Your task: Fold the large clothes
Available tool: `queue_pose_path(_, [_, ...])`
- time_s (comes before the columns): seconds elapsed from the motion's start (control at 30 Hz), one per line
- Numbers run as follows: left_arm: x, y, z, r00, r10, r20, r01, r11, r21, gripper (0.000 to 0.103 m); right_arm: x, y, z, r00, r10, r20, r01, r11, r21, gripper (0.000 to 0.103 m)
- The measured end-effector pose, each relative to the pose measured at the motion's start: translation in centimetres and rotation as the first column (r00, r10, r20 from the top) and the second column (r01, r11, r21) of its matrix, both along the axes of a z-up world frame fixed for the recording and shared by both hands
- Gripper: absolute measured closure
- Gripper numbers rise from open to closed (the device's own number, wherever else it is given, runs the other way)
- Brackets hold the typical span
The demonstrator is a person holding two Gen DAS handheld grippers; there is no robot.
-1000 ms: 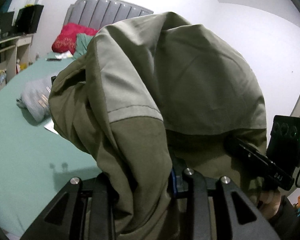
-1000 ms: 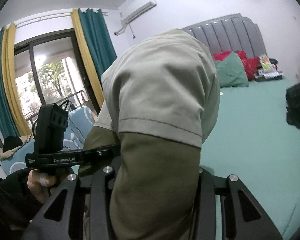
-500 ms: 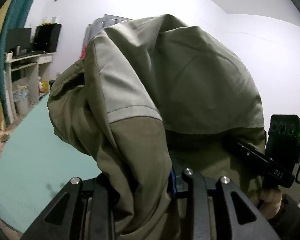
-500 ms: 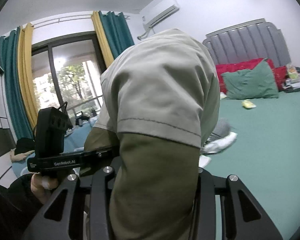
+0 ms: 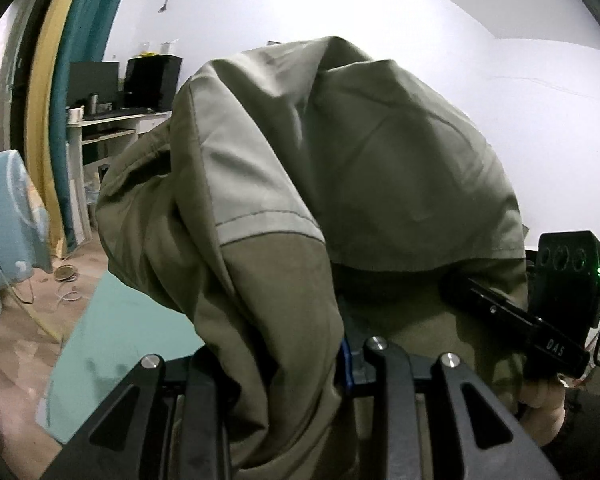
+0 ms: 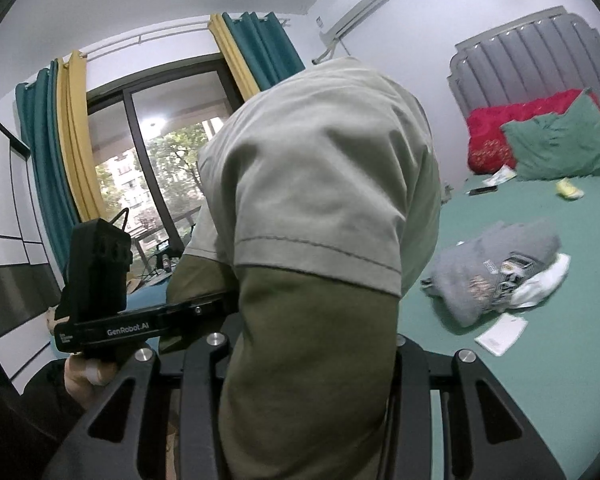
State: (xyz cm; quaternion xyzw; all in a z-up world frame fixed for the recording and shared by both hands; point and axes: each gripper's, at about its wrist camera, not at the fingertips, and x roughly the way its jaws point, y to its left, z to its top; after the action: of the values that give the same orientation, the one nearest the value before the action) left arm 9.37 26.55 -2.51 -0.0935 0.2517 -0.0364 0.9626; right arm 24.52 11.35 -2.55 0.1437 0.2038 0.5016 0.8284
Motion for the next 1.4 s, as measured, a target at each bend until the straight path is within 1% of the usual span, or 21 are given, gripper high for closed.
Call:
queue_pose_path(0.03, [0.0,0.7,-0.1,1.000,0.005,-0.003,-0.005,1.000,0.007,0.075,0.4,-0.1,-0.4,1.000,0.003,-0.006,-0.003,1.000,0.003,0.067])
queue_pose_path(0.17, [0.5,4.1,-0.6,1.000,0.023,-0.017,-0.022,1.000,0.015,0.075,1.6,3.8,-1.4,0.998,0.012,-0.060,-0.011,1.000,0.021,0.066])
queue_pose_path(0.27, [1.6,6.9,-2.1,0.998,0.040,-0.044,-0.039,0.999,0.013,0.075,3.1,6.5,-3.6,0.991,0.007,-0.133,-0.001,0.999,0.041,0.065])
queue_pose_path(0.3, [2.1,7.6,-3.0,0.997,0.050,-0.067,-0.048,0.999,0.020,0.074,4.0,7.4,-5.2,0.983,-0.002,-0.184,0.012,0.999,0.048,0.062])
queue_pose_path(0.33, [2.9,8.5,-4.1,0.993,0.067,-0.094,-0.064,0.997,0.031,0.069,4.9,8.2,-6.9,0.971,-0.010,-0.241,0.023,0.998,0.050,0.059])
queue_pose_path(0.37, [3.8,9.6,-5.3,0.988,0.093,-0.125,-0.088,0.995,0.041,0.063,6.0,9.1,-9.2,0.950,-0.013,-0.312,0.029,0.999,0.046,0.049])
queue_pose_path(0.4, [5.2,11.0,-7.6,0.966,0.157,-0.206,-0.149,0.987,0.058,0.051,7.3,10.0,-11.6,0.923,-0.029,-0.383,0.037,0.999,0.012,0.041])
queue_pose_path(0.47, [7.0,13.2,-11.2,0.918,0.218,-0.330,-0.220,0.975,0.032,0.050,9.2,11.4,-17.1,0.849,-0.126,-0.513,0.056,0.987,-0.150,0.035])
queue_pose_path(0.5, [7.7,14.1,-13.3,0.894,0.235,-0.381,-0.244,0.969,0.027,0.050,9.6,11.5,-19.3,0.817,-0.197,-0.542,0.079,0.969,-0.233,0.035])
queue_pose_path(0.53, [8.0,14.6,-14.8,0.878,0.268,-0.397,-0.268,0.962,0.058,0.050,9.8,11.2,-20.4,0.805,-0.230,-0.546,0.101,0.961,-0.256,0.035])
queue_pose_path(0.57, [8.1,15.0,-15.5,0.870,0.290,-0.400,-0.281,0.956,0.081,0.050,9.8,10.6,-21.0,0.805,-0.238,-0.543,0.118,0.962,-0.246,0.035])
queue_pose_path(0.6, [8.0,15.3,-16.4,0.864,0.295,-0.407,-0.287,0.954,0.084,0.050,9.6,9.9,-21.1,0.825,-0.219,-0.521,0.117,0.968,-0.222,0.035])
queue_pose_path(0.67, [8.0,15.8,-17.4,0.858,0.289,-0.425,-0.288,0.955,0.068,0.050,9.3,9.6,-20.6,0.858,-0.212,-0.468,0.102,0.963,-0.251,0.034])
queue_pose_path(0.7, [8.0,16.2,-18.1,0.849,0.295,-0.438,-0.295,0.953,0.071,0.050,9.5,9.8,-20.4,0.870,-0.209,-0.447,0.096,0.960,-0.263,0.033])
queue_pose_path(0.8, [8.7,17.8,-19.3,0.832,0.301,-0.466,-0.317,0.947,0.047,0.043,9.0,10.2,-19.6,0.894,-0.213,-0.395,0.085,0.944,-0.317,0.030])
queue_pose_path(0.87, [8.3,17.4,-19.4,0.828,0.310,-0.467,-0.324,0.945,0.053,0.042,8.1,10.5,-19.4,0.907,-0.216,-0.362,0.082,0.932,-0.352,0.028])
queue_pose_path(0.93, [8.2,17.2,-19.0,0.825,0.334,-0.456,-0.328,0.940,0.094,0.042,7.8,10.7,-19.0,0.909,-0.217,-0.357,0.075,0.925,-0.372,0.026])
queue_pose_path(1.03, [6.3,16.6,-17.7,0.828,0.377,-0.415,-0.356,0.925,0.130,0.042,8.0,10.3,-17.7,0.908,-0.226,-0.353,0.073,0.915,-0.398,0.022])
queue_pose_path(1.1, [4.6,16.1,-16.6,0.842,0.381,-0.383,-0.364,0.924,0.121,0.039,7.4,9.6,-17.3,0.910,-0.239,-0.339,0.079,0.902,-0.425,0.012])
queue_pose_path(1.2, [2.7,15.1,-15.2,0.853,0.375,-0.364,-0.366,0.926,0.096,0.028,6.5,8.3,-17.1,0.908,-0.236,-0.346,0.069,0.898,-0.434,0.010])
queue_pose_path(1.4, [0.7,11.6,-13.9,0.860,0.365,-0.357,-0.363,0.929,0.077,0.025,4.4,4.5,-16.0,0.900,-0.248,-0.359,0.073,0.897,-0.436,0.010])
